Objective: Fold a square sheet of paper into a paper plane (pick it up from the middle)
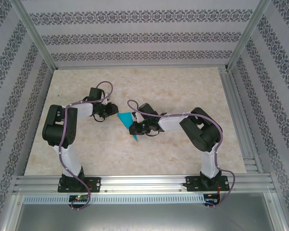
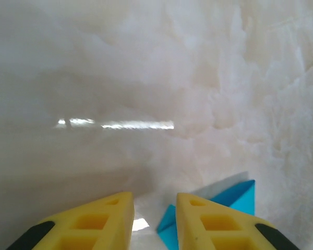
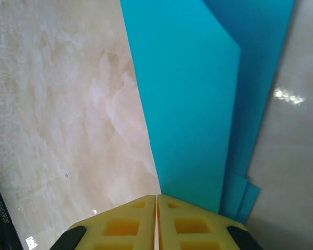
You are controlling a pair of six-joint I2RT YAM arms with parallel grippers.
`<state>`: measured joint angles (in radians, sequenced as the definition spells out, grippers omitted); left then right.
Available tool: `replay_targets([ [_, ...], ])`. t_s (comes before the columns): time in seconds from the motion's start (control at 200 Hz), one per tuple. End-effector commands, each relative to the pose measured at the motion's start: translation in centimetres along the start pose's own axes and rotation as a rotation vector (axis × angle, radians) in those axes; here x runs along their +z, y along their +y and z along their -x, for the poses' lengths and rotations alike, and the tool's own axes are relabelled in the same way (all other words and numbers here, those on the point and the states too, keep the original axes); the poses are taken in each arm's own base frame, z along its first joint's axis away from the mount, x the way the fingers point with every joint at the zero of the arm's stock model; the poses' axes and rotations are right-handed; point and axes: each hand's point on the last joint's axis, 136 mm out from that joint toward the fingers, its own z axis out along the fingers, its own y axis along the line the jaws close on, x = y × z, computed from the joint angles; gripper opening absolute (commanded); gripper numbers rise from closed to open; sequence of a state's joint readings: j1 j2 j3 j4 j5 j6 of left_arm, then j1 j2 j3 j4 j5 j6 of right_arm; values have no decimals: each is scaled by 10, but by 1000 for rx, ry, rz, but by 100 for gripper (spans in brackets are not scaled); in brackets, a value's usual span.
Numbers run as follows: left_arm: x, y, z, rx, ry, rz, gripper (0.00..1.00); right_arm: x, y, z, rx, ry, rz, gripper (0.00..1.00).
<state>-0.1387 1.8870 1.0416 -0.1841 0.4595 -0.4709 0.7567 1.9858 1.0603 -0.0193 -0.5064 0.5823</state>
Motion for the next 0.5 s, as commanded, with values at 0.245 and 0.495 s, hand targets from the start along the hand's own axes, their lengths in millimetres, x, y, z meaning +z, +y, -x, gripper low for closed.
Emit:
replay_targets([
  [0.245, -60, 0, 28, 3, -173, 101, 46, -36, 27, 21, -12, -69, -29, 35],
  [0.495, -81, -10, 8, 15, -155, 104, 60, -102, 51, 58, -102, -283, -96, 63],
])
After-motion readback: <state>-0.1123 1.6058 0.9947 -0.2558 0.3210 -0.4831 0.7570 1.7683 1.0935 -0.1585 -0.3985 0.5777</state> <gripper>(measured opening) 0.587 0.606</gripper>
